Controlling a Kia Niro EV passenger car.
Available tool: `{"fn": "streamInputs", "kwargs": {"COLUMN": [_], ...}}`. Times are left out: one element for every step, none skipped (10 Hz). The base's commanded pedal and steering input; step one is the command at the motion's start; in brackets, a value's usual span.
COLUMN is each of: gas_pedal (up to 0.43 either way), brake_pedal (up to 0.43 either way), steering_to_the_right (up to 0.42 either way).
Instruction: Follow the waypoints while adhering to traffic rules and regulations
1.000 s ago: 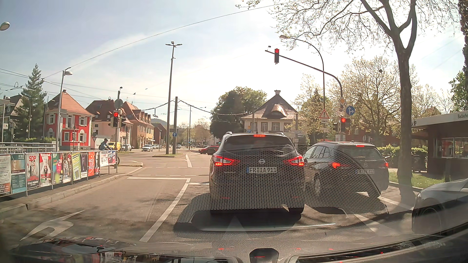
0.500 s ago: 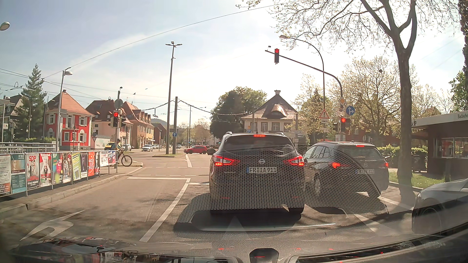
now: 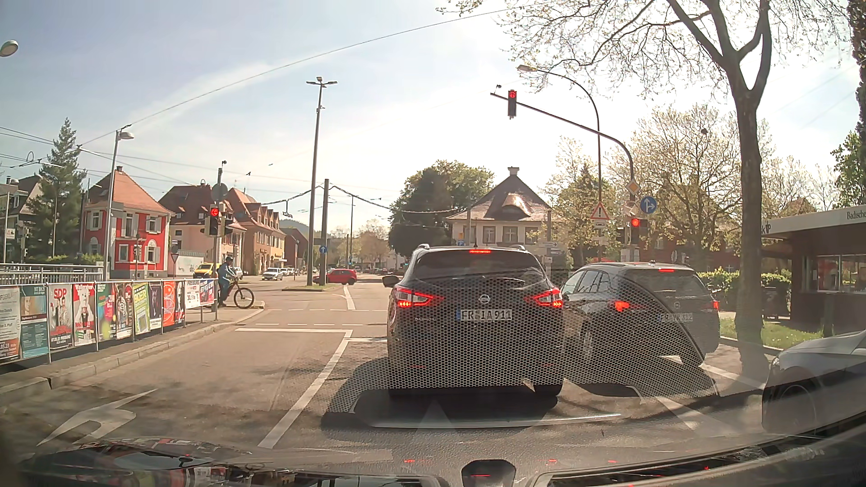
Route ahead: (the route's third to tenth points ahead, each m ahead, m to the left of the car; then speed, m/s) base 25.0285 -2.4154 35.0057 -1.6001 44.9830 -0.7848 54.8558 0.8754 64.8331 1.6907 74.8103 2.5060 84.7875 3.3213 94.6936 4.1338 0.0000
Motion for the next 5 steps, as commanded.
{"fn": "streamInputs", "kwargs": {"gas_pedal": [0.0, 0.0, 0.0, 0.0, 0.0], "brake_pedal": [0.226, 0.22, 0.226, 0.22, 0.226], "steering_to_the_right": [-0.037, -0.036, -0.036, -0.036, -0.036]}}
